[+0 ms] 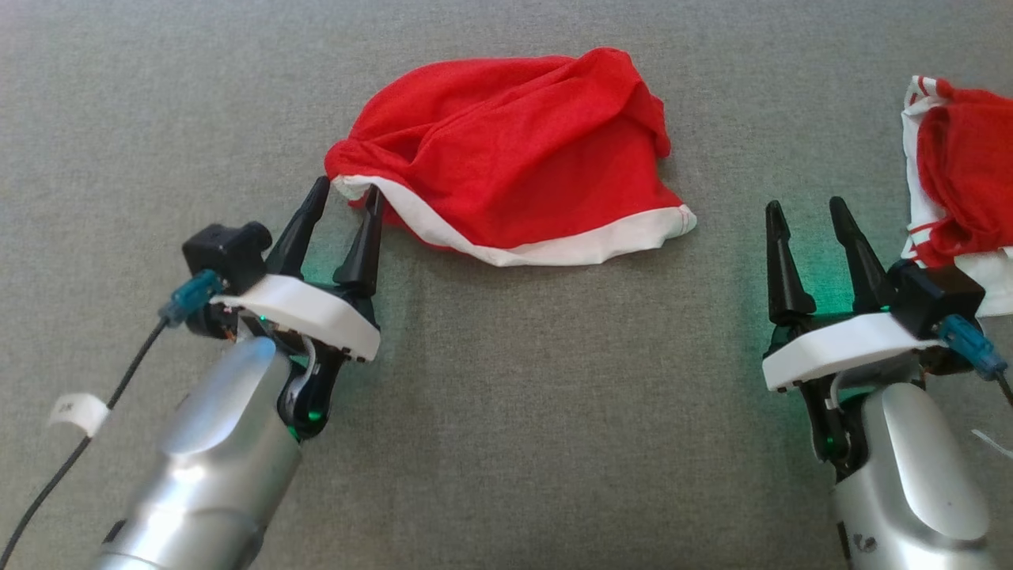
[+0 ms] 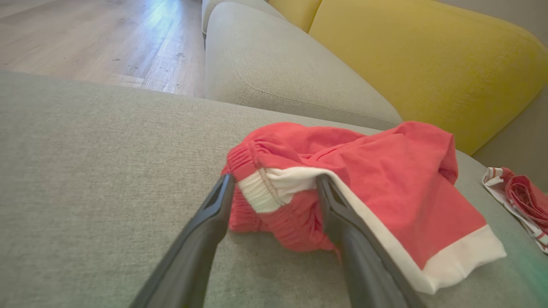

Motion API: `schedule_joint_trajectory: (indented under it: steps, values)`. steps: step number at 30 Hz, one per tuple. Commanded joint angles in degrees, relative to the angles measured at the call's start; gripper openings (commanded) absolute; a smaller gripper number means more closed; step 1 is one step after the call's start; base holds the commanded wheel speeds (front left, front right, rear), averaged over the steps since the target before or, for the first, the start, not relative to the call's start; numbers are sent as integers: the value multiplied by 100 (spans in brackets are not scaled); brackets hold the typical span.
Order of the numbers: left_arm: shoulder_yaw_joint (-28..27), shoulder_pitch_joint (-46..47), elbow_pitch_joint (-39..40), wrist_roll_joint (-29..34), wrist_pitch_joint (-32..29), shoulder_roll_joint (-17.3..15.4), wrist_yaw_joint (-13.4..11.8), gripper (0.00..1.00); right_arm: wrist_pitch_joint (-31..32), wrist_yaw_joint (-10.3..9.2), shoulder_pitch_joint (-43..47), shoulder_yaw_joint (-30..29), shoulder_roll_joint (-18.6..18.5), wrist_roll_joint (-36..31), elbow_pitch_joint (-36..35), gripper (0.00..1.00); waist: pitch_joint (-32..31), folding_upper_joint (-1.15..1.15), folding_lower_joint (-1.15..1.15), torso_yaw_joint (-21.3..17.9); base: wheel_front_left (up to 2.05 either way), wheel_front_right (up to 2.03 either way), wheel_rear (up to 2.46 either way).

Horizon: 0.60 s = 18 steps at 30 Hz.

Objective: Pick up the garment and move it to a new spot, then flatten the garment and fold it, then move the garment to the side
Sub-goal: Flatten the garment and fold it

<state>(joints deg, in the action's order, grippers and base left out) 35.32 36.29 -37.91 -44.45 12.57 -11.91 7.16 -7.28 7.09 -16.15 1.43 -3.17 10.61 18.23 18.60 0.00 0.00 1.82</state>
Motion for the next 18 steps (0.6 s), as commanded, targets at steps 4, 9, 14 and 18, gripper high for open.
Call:
schedule_joint_trajectory:
  steps: [4,9,14,18]
  values:
    - [71,365,79,-292,-70,-308,33,100,-24,40,-133,136,29,43,-140,100,24,0,0,-36,0,0,0]
    - [253,439,-21,-476,-86,-341,33,11,-34,40,-139,137,29,51,-126,100,30,0,0,-40,0,0,0]
    - [408,525,-40,-560,18,-403,33,0,-27,40,-143,142,29,50,-118,100,30,0,0,-10,0,0,0]
    - [475,555,-81,-465,108,-463,33,0,4,40,-114,215,29,68,-88,100,-11,0,0,20,0,0,0]
